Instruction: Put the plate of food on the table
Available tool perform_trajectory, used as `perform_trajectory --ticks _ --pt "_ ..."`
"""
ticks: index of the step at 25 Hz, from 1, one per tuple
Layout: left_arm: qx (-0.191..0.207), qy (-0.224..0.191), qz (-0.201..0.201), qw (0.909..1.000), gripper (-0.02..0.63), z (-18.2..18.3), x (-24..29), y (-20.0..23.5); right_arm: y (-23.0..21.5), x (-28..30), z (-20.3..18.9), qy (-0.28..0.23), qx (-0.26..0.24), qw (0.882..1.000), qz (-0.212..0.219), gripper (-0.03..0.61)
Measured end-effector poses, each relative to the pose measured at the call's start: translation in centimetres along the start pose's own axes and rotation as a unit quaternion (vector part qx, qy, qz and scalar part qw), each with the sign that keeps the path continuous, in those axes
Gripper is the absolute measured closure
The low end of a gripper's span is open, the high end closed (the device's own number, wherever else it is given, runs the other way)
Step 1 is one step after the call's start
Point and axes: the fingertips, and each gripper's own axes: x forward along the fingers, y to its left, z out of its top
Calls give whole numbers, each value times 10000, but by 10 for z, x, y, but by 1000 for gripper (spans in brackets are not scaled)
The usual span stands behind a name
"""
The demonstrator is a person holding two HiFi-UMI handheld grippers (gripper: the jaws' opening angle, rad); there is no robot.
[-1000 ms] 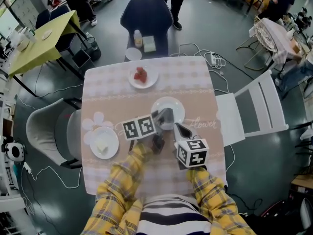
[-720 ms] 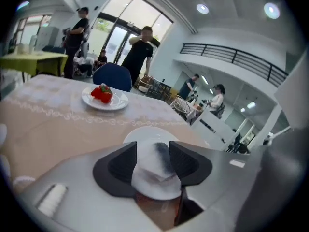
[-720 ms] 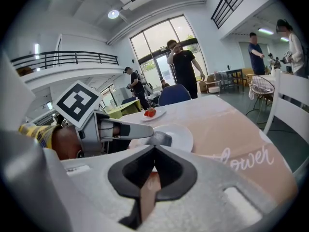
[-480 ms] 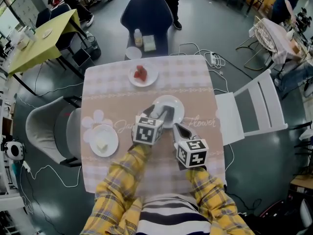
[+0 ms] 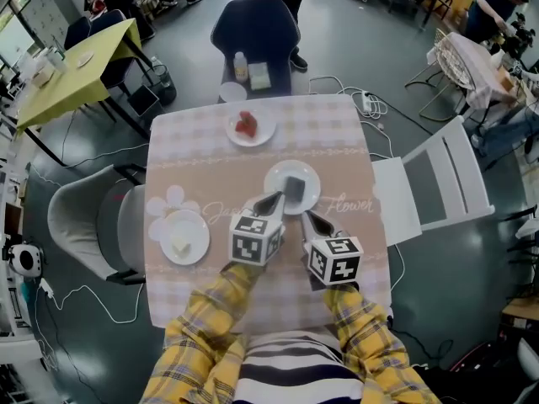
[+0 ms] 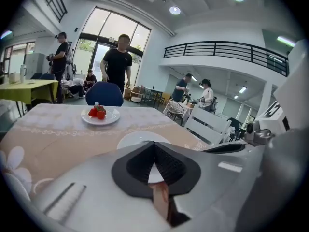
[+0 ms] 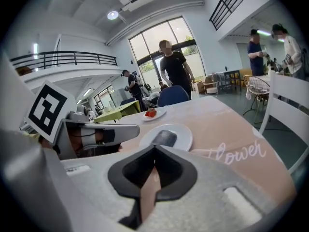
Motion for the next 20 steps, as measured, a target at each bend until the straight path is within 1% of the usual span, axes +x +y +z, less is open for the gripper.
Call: perform_trajectory --ticks 2,5,9,14,20 --pt "-158 -26 -144 9998 612 -4 -9 -8 5 -3 -1 -14 -34 10000 -26 583" --pt "-253 -36 -310 9992 612 -13 -23 -17 13 -9 -4 -19 -69 9999 -78 583" --pt "-465 59 -457 9979 612 -30 -45 -22 22 -19 -10 -39 -51 9999 -149 583" --pt "-424 214 -551 9974 612 -47 -72 -26 37 -33 -21 -86 11 9996 -273 583" --pt "-558 228 -676 9959 612 -65 -105 -25 58 -47 -32 -191 14 9988 -456 583"
